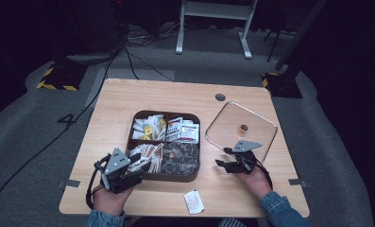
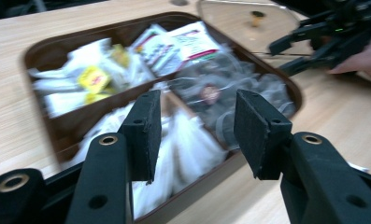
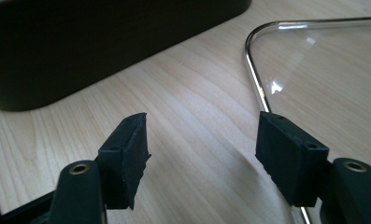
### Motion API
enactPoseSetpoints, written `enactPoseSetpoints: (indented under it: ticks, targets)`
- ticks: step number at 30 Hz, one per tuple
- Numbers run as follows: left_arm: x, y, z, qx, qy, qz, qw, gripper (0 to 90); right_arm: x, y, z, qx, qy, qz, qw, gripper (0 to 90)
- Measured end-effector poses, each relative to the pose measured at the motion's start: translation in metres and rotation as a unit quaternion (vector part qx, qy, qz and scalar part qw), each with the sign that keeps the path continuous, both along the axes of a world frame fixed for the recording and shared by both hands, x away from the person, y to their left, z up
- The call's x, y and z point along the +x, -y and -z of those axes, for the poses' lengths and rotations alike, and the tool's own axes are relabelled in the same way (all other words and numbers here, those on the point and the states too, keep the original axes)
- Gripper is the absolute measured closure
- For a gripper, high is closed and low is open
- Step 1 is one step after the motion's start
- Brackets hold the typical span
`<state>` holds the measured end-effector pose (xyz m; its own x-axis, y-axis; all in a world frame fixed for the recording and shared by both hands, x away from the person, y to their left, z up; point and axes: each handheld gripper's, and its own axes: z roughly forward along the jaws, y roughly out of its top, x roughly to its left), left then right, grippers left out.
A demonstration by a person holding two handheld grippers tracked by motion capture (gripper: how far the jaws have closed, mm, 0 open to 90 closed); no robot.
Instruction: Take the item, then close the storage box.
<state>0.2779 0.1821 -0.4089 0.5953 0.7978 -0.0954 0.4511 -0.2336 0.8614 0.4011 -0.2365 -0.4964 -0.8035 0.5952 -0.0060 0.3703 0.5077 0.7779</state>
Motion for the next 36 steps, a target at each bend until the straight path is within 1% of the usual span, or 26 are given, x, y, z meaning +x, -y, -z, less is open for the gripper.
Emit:
enactPoseSetpoints:
  ticks: [5,6,7,9,10,13,14,15,17,20,21,22,24,25,26,29,30,31,32,33,34,35,36]
  targets:
    - [-0.003,-0.024,0.002,0.004,0.001,-0.042,0.9991,52.2,0.003,-0.001,-0.004,0.008,0.004,0.001,1.0,34.0]
    - [-0.004,-0.036,0.003,0.008,0.004,-0.063,0.998,52.2,0.005,-0.002,-0.004,0.011,0.005,0.002,0.9999,34.0]
    - [-0.004,-0.036,0.003,0.008,0.004,-0.063,0.998,52.2,0.005,-0.002,-0.004,0.011,0.005,0.001,0.9999,34.0]
    - [-0.005,-0.049,0.004,0.009,0.005,-0.081,0.9967,52.2,0.006,-0.002,-0.003,0.01,0.005,0.002,0.9999,34.1]
    - [-0.005,-0.055,0.005,0.004,0.005,-0.092,0.9958,52.2,0.006,0.0,-0.004,0.012,0.003,0.005,0.9999,34.1]
    - [-0.004,-0.071,0.009,-0.002,-0.002,-0.112,0.9937,52.2,0.007,0.001,-0.006,0.015,0.007,0.009,0.9998,34.2]
    - [-0.002,-0.078,0.012,-0.005,-0.009,-0.122,0.9924,52.1,0.009,0.003,-0.01,0.019,0.01,0.015,0.9997,34.2]
    - [-0.002,-0.078,0.012,-0.005,-0.009,-0.122,0.9924,51.5,0.01,0.005,-0.012,0.022,0.012,0.019,0.9995,34.2]
    - [0.001,-0.083,0.017,-0.007,-0.019,-0.13,0.9913,50.6,0.011,0.006,-0.014,0.025,0.016,0.023,0.9993,34.2]
    - [0.005,-0.087,0.026,0.001,-0.035,-0.135,0.9903,49.5,0.016,0.013,-0.023,0.03,0.026,0.04,0.9984,34.3]
    - [0.007,-0.088,0.027,0.002,-0.038,-0.134,0.9902,48.7,0.02,0.019,-0.028,0.04,0.027,0.053,0.9974,34.2]
    - [0.008,-0.089,0.029,0.003,-0.044,-0.133,0.9901,48.7,0.02,0.019,-0.028,0.04,0.027,0.053,0.9974,34.2]
    - [0.011,-0.089,0.036,0.008,-0.051,-0.137,0.9892,48.1,0.025,0.024,-0.032,0.044,0.026,0.067,0.9964,34.3]
    - [0.013,-0.09,0.038,0.012,-0.053,-0.137,0.9891,47.7,0.029,0.027,-0.035,0.048,0.025,0.074,0.9958,34.3]
    - [0.015,-0.09,0.04,0.015,-0.059,-0.137,0.9888,47.6,0.032,0.029,-0.037,0.049,0.023,0.079,0.9954,34.3]
    - [0.022,-0.092,0.05,0.026,-0.07,-0.136,0.9878,45.9,0.046,0.037,-0.041,0.047,0.016,0.104,0.9934,34.3]
    - [0.023,-0.092,0.052,0.025,-0.076,-0.134,0.9877,45.6,0.051,0.041,-0.042,0.046,0.01,0.112,0.9925,34.2]
    - [0.025,-0.092,0.056,0.03,-0.079,-0.133,0.9875,45.3,0.054,0.043,-0.042,0.045,0.007,0.118,0.9919,34.3]
    - [0.026,-0.092,0.059,0.036,-0.081,-0.132,0.9874,45.3,0.059,0.047,-0.043,0.044,0.004,0.13,0.9905,34.3]
    - [0.027,-0.092,0.06,0.039,-0.084,-0.13,0.9872,45.2,0.064,0.051,-0.043,0.04,0.003,0.138,0.9896,34.3]
    - [0.03,-0.091,0.065,0.046,-0.09,-0.13,0.9863,44.0,0.071,0.057,-0.043,0.034,0.002,0.151,0.988,34.2]
    - [0.03,-0.091,0.065,0.046,-0.09,-0.13,0.9863,44.0,0.071,0.057,-0.043,0.034,0.002,0.151,0.988,34.2]
    - [0.032,-0.091,0.068,0.049,-0.094,-0.132,0.9856,44.0,0.079,0.062,-0.044,0.025,-0.002,0.16,0.9868,33.8]
